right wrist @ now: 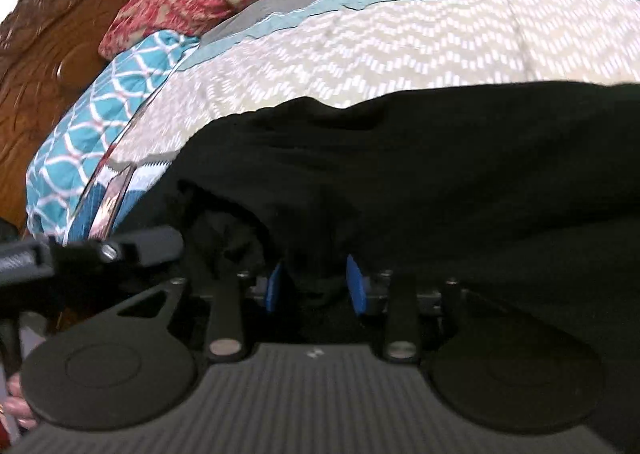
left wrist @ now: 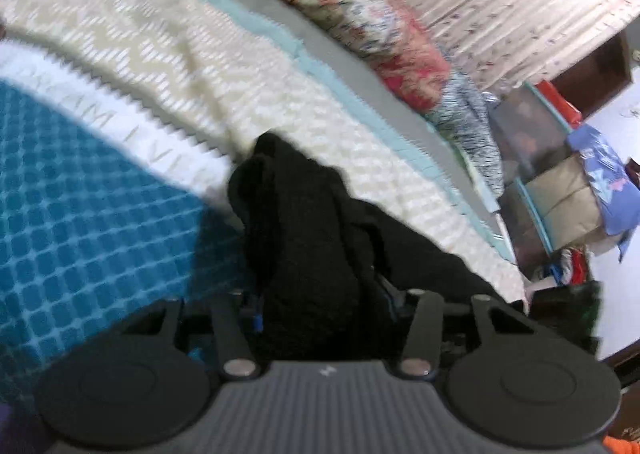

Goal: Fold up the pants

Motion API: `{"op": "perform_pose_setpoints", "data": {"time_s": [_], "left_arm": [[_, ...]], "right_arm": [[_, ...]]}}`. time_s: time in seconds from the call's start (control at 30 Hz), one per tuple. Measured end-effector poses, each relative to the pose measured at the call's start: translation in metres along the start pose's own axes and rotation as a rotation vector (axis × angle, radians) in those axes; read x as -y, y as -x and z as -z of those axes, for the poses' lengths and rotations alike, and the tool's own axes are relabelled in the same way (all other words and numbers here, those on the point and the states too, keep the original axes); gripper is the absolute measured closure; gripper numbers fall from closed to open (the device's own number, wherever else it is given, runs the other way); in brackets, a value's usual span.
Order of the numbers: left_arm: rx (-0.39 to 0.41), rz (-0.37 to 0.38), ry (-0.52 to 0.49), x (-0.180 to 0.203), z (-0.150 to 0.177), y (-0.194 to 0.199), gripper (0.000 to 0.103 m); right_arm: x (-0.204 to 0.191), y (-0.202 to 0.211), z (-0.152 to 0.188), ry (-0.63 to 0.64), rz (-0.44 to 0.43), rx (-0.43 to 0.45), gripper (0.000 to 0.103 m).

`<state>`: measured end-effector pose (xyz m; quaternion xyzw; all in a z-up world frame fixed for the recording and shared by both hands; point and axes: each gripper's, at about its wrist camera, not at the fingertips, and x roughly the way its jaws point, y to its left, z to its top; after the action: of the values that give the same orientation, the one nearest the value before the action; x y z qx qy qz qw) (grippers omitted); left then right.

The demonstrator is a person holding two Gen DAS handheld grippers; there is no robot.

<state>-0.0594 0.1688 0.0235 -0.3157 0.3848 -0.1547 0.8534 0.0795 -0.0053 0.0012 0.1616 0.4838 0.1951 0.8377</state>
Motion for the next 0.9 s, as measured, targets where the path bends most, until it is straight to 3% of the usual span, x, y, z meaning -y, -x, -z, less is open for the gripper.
{"op": "perform_pose_setpoints", "data": {"time_s": [0.17,0.33,0.43,0.53,0.63,0.73,0.9], "left_arm": [[0.02,0.003,-0.234,0.072,-0.002,-0.008,0.058],[-0.003,0.077,-0.366,0.134,-0.006,-0.037,0.058],[-0.048,0.115,-0.433,0.173,0.005,-0.068,0.055],[-0.135,0.113,-0.496,0.202,0.027,-0.107,0.029],[-0.192,0.118,-0.51,0.212,0.037,-0.114,0.027],[-0.16,0.137,-0.487,0.207,0.036,-0.097,0.022],[-0.116,0.085,-0.307,0.169,0.01,-0.074,0.02]], "right_arm": [[0.025,0.018,-0.001,-0.122,-0.096,0.062,0.066],[0.055,0.062,-0.001,-0.194,-0.092,0.193,0.066],[0.081,0.097,0.006,-0.223,-0.004,0.262,0.066],[0.109,0.132,0.018,-0.263,0.152,0.319,0.063],[0.133,0.16,0.034,-0.35,0.218,0.364,0.062],[0.145,0.187,0.049,-0.411,0.205,0.435,0.06],[0.14,0.184,0.047,-0.417,0.08,0.5,0.026]]}}
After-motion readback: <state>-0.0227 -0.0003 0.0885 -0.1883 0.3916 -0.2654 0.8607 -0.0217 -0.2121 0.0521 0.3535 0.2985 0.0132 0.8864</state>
